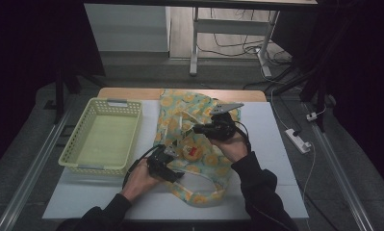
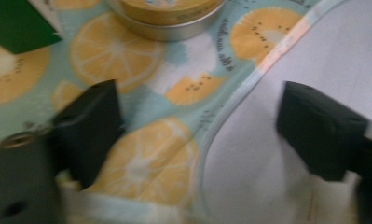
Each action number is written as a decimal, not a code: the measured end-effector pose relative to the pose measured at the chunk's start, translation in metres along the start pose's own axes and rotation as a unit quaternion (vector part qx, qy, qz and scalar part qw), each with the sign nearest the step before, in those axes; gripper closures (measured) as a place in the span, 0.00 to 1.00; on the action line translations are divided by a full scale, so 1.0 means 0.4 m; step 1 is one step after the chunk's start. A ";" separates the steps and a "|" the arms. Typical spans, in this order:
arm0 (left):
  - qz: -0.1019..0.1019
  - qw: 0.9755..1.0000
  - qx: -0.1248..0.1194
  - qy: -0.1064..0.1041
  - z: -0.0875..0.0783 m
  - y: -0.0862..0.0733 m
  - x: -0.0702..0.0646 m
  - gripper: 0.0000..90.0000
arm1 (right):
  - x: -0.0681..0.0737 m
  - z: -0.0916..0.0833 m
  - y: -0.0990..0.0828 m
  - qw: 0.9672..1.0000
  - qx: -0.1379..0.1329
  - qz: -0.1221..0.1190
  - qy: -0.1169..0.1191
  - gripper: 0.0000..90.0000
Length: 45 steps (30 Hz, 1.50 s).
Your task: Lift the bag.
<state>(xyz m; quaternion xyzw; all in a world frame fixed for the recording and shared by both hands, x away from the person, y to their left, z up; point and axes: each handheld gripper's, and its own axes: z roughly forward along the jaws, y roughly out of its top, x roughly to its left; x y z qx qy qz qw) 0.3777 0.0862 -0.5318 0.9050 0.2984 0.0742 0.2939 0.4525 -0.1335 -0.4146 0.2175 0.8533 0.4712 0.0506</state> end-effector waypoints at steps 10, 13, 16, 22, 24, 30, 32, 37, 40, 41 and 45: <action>-0.020 1.000 0.015 -0.008 -0.013 0.014 0.001 0.75 | 0.002 0.003 0.000 1.000 0.001 0.000 0.001 1.00; -0.023 0.999 0.018 -0.015 -0.012 0.018 0.001 0.88 | 0.002 0.004 -0.001 1.000 0.002 -0.001 0.001 1.00; -0.024 0.999 0.017 -0.025 -0.011 0.018 0.001 0.99 | 0.002 0.005 -0.001 1.000 0.003 -0.001 0.001 1.00; -0.052 0.998 0.014 -0.024 -0.012 0.019 0.000 1.00 | 0.001 0.005 -0.001 1.000 0.003 -0.001 0.001 1.00; -0.056 0.998 0.009 -0.017 -0.013 0.020 -0.002 1.00 | -0.001 0.005 -0.001 1.000 0.003 0.000 0.000 1.00; -0.071 0.997 -0.012 -0.028 -0.040 0.029 0.001 1.00 | -0.005 -0.001 0.001 1.000 -0.001 0.004 -0.001 1.00; -0.071 0.997 -0.019 -0.031 -0.053 0.033 0.000 1.00 | -0.004 -0.001 0.002 1.000 -0.002 0.003 -0.001 1.00; -0.078 0.996 -0.028 -0.044 -0.079 0.046 0.000 1.00 | 0.001 -0.003 0.007 1.000 -0.004 0.001 0.000 1.00; -0.083 0.995 -0.036 -0.051 -0.090 0.051 0.002 1.00 | 0.003 -0.005 0.009 1.000 -0.004 -0.001 0.000 1.00; -0.084 0.994 -0.039 -0.053 -0.094 0.052 0.002 1.00 | 0.003 -0.006 0.010 1.000 -0.005 -0.001 0.001 1.00; -0.088 0.993 -0.047 -0.060 -0.108 0.055 0.007 1.00 | 0.004 -0.007 0.013 1.000 -0.004 -0.003 0.001 1.00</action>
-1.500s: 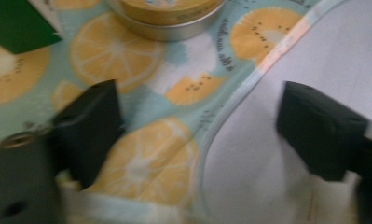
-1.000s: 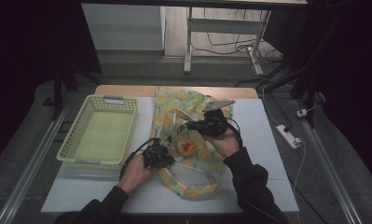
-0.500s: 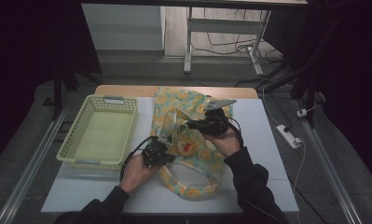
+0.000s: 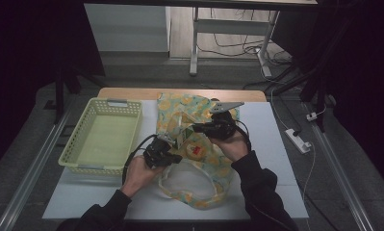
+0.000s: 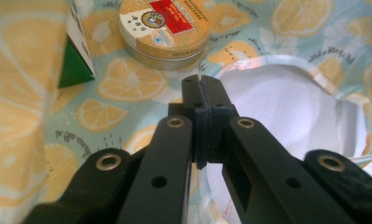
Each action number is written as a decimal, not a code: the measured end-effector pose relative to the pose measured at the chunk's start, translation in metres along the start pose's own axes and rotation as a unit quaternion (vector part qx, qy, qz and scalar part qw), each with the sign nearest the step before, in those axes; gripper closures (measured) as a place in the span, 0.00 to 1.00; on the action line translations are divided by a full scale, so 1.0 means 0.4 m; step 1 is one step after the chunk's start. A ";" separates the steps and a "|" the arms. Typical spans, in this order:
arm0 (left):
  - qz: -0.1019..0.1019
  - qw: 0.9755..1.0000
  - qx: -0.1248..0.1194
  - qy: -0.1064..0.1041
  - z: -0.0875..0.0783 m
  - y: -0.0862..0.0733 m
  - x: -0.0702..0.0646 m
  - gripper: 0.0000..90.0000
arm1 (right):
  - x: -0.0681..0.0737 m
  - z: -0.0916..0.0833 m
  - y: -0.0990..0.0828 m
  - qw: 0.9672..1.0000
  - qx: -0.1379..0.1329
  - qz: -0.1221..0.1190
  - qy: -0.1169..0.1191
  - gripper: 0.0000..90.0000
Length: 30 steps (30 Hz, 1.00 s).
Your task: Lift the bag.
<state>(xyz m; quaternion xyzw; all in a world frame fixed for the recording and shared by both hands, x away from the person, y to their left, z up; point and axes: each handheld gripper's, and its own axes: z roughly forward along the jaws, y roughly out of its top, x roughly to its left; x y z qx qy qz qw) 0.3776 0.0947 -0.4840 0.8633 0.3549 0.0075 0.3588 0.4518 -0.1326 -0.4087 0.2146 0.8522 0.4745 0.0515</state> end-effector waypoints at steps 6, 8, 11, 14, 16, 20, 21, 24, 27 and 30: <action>-0.004 1.000 -0.020 -0.006 -0.034 0.010 0.004 1.00 | 0.004 0.002 0.004 1.000 0.004 -0.005 0.001 1.00; -0.006 1.000 -0.028 -0.010 -0.045 0.013 0.005 1.00 | 0.006 0.002 0.006 1.000 0.004 -0.005 0.001 1.00; -0.007 0.999 -0.036 -0.013 -0.062 0.020 0.009 1.00 | 0.007 0.002 0.007 1.000 0.005 -0.006 0.001 1.00; -0.009 0.999 -0.044 -0.016 -0.079 0.031 0.011 1.00 | 0.008 0.002 0.008 1.000 0.006 -0.007 0.001 1.00; -0.008 0.999 -0.048 -0.016 -0.089 0.038 0.013 1.00 | 0.009 0.001 0.010 1.000 0.006 -0.008 0.001 1.00; -0.006 0.998 -0.058 -0.016 -0.117 0.060 0.016 1.00 | 0.013 -0.002 0.014 1.000 0.005 -0.010 0.003 1.00; -0.005 0.998 -0.060 -0.015 -0.123 0.065 0.018 1.00 | 0.015 -0.003 0.015 1.000 0.006 -0.011 0.004 1.00; -0.002 0.998 -0.064 -0.012 -0.141 0.080 0.022 1.00 | 0.020 -0.006 0.020 1.000 0.004 -0.014 0.005 1.00; -0.004 0.997 -0.070 -0.012 -0.156 0.093 0.027 1.00 | 0.025 -0.011 0.028 1.000 0.003 -0.019 0.005 1.00; -0.004 0.997 -0.076 -0.011 -0.169 0.104 0.032 1.00 | 0.028 -0.016 0.035 1.000 0.001 -0.021 0.004 1.00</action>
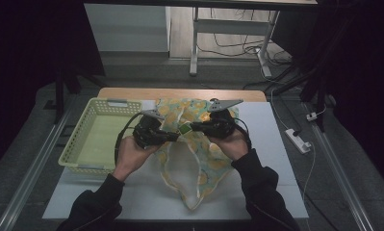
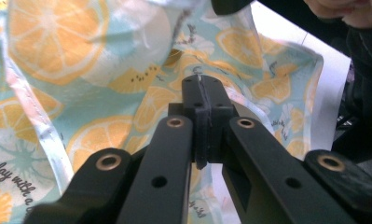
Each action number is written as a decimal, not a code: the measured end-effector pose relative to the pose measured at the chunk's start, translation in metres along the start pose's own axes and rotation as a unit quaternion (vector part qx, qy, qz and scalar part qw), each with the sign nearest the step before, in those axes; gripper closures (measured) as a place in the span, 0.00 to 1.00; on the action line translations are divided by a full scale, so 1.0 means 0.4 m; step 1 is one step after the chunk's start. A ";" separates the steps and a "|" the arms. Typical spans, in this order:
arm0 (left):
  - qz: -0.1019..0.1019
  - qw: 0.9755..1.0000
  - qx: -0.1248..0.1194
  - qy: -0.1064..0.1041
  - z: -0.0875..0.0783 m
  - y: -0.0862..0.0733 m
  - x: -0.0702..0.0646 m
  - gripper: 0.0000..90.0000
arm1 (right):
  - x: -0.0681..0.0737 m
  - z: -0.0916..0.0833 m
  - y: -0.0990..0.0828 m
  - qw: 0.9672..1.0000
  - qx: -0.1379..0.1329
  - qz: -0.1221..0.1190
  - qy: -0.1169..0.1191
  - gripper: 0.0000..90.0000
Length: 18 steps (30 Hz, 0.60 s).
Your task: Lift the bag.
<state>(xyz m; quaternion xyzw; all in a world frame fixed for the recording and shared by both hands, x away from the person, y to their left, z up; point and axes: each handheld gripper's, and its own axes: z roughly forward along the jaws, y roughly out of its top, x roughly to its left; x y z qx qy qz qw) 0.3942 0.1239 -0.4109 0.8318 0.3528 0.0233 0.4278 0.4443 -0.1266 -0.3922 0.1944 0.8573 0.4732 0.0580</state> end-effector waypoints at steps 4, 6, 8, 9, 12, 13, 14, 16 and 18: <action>0.000 1.000 -0.009 0.002 -0.018 0.017 0.005 1.00 | 0.000 -0.004 0.006 1.000 -0.003 0.000 0.003 1.00; 0.001 1.000 -0.012 0.002 -0.026 0.025 0.006 1.00 | 0.001 -0.006 0.009 1.000 -0.002 -0.002 0.002 1.00; 0.002 1.000 -0.016 0.004 -0.036 0.034 0.006 1.00 | 0.002 -0.008 0.013 1.000 -0.004 -0.002 0.004 1.00; 0.003 1.000 -0.016 0.005 -0.040 0.038 0.006 1.00 | 0.003 -0.009 0.015 1.000 -0.005 -0.002 0.005 1.00; 0.004 1.000 -0.022 0.005 -0.051 0.051 0.008 1.00 | 0.005 -0.012 0.023 1.000 -0.007 -0.006 0.006 1.00; 0.004 1.000 -0.024 0.005 -0.055 0.055 0.008 1.00 | 0.006 -0.014 0.026 1.000 -0.007 -0.006 0.006 1.00; 0.004 1.000 -0.026 0.004 -0.059 0.059 0.010 1.00 | 0.007 -0.015 0.029 1.000 -0.007 -0.007 0.006 1.00; 0.005 1.000 -0.029 0.005 -0.066 0.067 0.011 1.00 | 0.009 -0.019 0.036 1.000 -0.009 -0.010 0.006 1.00; 0.005 0.999 -0.034 0.005 -0.073 0.074 0.011 1.00 | 0.011 -0.022 0.042 1.000 -0.011 -0.012 0.007 1.00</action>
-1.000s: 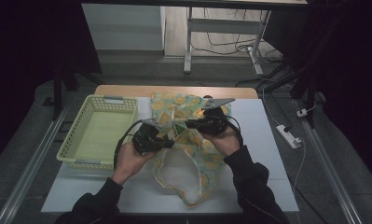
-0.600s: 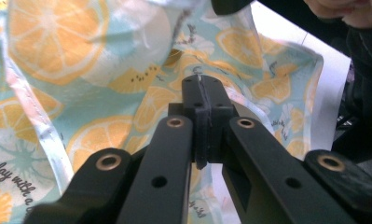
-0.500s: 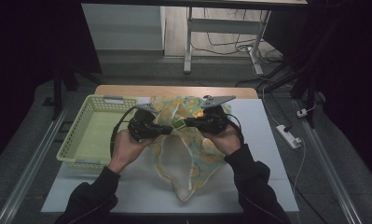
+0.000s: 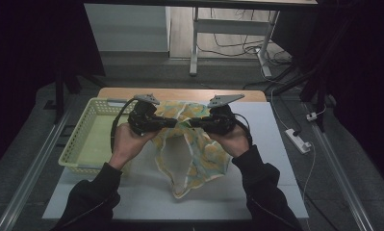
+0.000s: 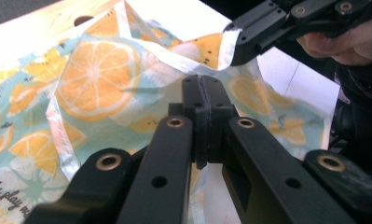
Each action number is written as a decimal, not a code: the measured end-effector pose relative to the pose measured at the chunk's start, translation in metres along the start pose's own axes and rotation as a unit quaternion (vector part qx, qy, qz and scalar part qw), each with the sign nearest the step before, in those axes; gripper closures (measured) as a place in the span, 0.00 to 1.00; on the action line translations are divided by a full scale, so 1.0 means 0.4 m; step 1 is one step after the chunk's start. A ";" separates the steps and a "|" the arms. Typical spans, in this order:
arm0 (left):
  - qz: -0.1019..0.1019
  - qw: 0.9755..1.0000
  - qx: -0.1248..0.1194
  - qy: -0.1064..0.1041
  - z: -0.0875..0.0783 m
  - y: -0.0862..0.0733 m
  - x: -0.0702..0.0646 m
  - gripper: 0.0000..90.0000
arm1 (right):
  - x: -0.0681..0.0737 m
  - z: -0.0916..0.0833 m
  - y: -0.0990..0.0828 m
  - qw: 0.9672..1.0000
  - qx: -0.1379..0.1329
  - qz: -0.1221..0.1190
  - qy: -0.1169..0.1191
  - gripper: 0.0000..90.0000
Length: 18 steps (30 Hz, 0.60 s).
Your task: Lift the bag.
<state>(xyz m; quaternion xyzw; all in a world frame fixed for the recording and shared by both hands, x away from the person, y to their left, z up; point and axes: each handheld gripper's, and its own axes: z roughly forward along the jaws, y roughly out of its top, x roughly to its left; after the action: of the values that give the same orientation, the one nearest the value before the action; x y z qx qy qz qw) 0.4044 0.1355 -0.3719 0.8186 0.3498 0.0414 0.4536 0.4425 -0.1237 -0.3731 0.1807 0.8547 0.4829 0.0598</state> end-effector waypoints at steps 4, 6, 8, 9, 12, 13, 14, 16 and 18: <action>0.003 1.000 -0.010 0.000 -0.016 0.021 -0.005 1.00 | 0.004 -0.006 0.014 1.000 -0.004 -0.003 0.001 1.00; 0.006 1.000 -0.014 0.002 -0.024 0.032 -0.007 1.00 | 0.007 -0.009 0.021 1.000 -0.005 -0.006 0.001 1.00; 0.007 1.000 -0.017 0.002 -0.030 0.041 -0.008 1.00 | 0.009 -0.013 0.029 1.000 -0.007 -0.008 0.001 1.00; 0.008 1.000 -0.019 0.002 -0.034 0.046 -0.009 1.00 | 0.010 -0.015 0.032 1.000 -0.008 -0.009 0.001 1.00; 0.011 1.000 -0.025 0.004 -0.044 0.062 -0.011 1.00 | 0.013 -0.022 0.044 1.000 -0.010 -0.013 0.000 1.00; 0.012 1.000 -0.027 0.005 -0.049 0.069 -0.011 1.00 | 0.013 -0.024 0.048 1.000 -0.012 -0.014 0.000 1.00; 0.012 1.000 -0.028 0.006 -0.053 0.075 -0.012 1.00 | 0.014 -0.027 0.052 1.000 -0.013 -0.014 0.001 1.00; 0.014 0.999 -0.032 0.007 -0.060 0.085 -0.012 1.00 | 0.016 -0.031 0.060 1.000 -0.015 -0.017 0.001 1.00; 0.015 0.999 -0.035 0.007 -0.067 0.096 -0.011 1.00 | 0.016 -0.035 0.068 1.000 -0.018 -0.018 0.002 1.00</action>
<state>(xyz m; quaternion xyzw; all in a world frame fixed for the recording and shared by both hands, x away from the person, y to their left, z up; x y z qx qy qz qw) 0.4112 0.1385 -0.3257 0.8072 0.3390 0.0655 0.4787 0.4393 -0.1200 -0.3423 0.1631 0.8490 0.4977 0.0706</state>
